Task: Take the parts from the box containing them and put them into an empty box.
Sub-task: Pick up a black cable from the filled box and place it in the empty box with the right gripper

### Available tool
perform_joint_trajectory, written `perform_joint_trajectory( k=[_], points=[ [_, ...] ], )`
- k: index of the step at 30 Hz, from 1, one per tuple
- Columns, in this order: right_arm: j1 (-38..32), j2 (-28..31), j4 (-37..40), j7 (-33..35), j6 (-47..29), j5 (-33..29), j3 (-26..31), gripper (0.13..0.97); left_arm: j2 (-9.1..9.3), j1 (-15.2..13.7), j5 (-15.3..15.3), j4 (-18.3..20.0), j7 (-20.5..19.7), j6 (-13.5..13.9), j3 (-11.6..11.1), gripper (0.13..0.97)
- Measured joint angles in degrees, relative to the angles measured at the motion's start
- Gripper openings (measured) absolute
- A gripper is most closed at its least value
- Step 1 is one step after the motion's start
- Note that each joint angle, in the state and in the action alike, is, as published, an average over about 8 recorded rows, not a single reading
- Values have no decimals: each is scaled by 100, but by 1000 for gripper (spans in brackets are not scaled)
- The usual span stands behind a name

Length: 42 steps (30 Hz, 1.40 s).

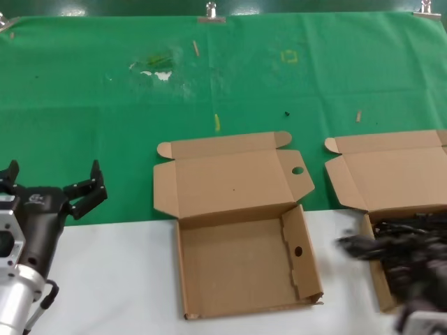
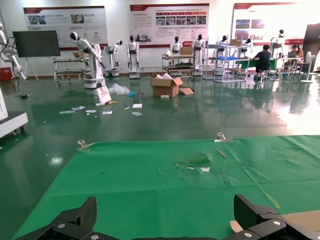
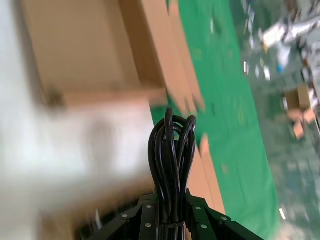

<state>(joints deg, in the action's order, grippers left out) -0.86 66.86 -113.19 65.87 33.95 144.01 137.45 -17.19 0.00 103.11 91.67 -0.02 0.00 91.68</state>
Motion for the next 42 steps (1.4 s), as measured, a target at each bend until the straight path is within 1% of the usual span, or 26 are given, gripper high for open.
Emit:
perform_joint_trajectory(
  k=[3,7,13,18,22,30,38,42],
  points=[
    [69,-388,-243,137,-22,-225,154,218,0,0,0,0,0,0,0,966],
    [-85,-1125,-262,535,-78,-449,546,218,0,0,0,0,0,0,0,966],
    [-634,-2258,201,1114,-149,-567,1138,218,0,0,0,0,0,0,0,966],
    [-1086,-2895,703,1315,-212,-477,1434,218,0,0,0,0,0,0,0,966],
    [-1248,-3096,895,1355,-235,-422,1525,220,0,0,0,0,0,0,0,966],
    [-1272,-3126,925,1360,-238,-413,1538,235,0,0,0,0,0,0,0,966],
    [-1272,-3126,925,1360,-238,-413,1538,316,0,0,0,0,0,0,0,966],
    [-1268,-3132,929,1337,-248,-424,1520,316,0,0,0,0,0,0,0,966]
  ],
)
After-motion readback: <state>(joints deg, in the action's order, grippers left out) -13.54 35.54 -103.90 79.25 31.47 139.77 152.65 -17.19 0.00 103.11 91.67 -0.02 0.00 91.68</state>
